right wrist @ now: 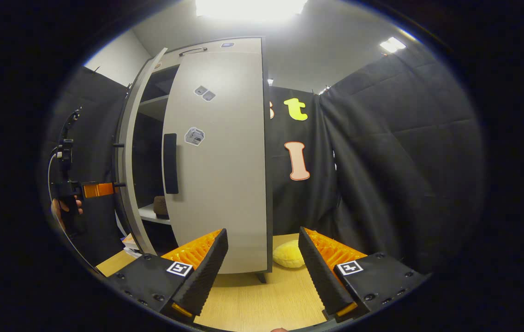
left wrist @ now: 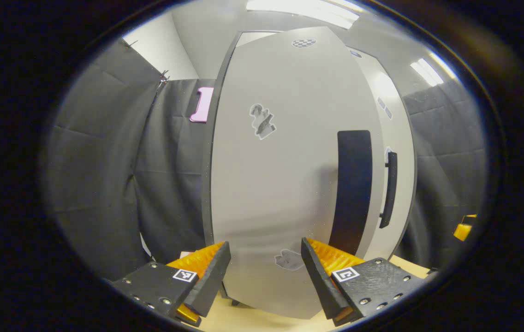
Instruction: Grab one shoe with the right hand and put it into the shoe cabinet, grab the other shoe with the left hand and put it into the shoe cabinet; then close the right door with the right hand and the left door with the left hand.
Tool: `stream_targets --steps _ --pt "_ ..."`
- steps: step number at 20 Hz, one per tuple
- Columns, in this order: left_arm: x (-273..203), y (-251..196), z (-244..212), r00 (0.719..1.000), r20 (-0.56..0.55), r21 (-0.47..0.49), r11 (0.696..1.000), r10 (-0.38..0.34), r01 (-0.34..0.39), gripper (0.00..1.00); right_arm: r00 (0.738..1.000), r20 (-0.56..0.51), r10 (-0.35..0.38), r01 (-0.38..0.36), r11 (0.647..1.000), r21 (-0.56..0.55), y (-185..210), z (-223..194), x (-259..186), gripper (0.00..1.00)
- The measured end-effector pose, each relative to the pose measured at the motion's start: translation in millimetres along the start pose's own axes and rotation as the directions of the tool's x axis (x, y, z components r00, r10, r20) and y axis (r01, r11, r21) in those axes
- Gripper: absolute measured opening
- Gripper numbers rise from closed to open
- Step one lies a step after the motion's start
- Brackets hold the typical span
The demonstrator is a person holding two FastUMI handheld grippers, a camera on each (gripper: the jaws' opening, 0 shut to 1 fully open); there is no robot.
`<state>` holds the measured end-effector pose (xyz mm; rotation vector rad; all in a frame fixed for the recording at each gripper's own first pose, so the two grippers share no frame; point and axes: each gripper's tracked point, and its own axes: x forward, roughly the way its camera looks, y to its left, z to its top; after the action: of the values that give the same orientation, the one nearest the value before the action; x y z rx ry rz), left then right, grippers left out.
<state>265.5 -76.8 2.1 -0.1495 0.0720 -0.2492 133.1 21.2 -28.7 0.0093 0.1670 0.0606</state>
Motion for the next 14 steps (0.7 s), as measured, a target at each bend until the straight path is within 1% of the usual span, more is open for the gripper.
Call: stream_targets --steps 2,5,7,8,11,12,14 --pt "-1 0 0 1.0 -0.005 -0.007 1.0 -0.003 0.002 0.94 1.0 -0.002 0.004 -0.004 1.0 0.005 -2 -3 5 0.98" --pt "-9 5 3 1.0 -0.001 0.005 1.0 0.015 -0.015 0.94 1.0 0.009 0.02 -0.02 1.0 0.011 -4 -1 0 0.98" --pt "-23 12 7 1.0 0.015 0.018 1.0 0.024 -0.025 0.94 0.999 0.024 0.031 -0.031 1.0 0.001 -4 4 -6 0.98" --pt "-31 16 9 0.999 0.021 0.029 0.999 0.035 -0.036 0.94 0.999 0.032 0.039 -0.039 0.999 -0.004 -3 4 -9 0.94" --pt "-55 28 15 0.997 0.04 0.048 0.997 0.06 -0.061 0.94 0.996 0.056 0.062 -0.062 0.998 -0.012 -4 6 -14 0.94" --pt "-66 32 16 0.997 0.045 0.053 0.996 0.067 -0.07 0.9 0.995 0.064 0.073 -0.072 0.997 -0.015 -3 6 -13 0.98" --pt "-88 40 20 0.995 0.059 0.062 0.994 0.083 -0.086 0.9 0.993 0.08 0.091 -0.089 0.996 -0.025 1 6 -12 0.98"
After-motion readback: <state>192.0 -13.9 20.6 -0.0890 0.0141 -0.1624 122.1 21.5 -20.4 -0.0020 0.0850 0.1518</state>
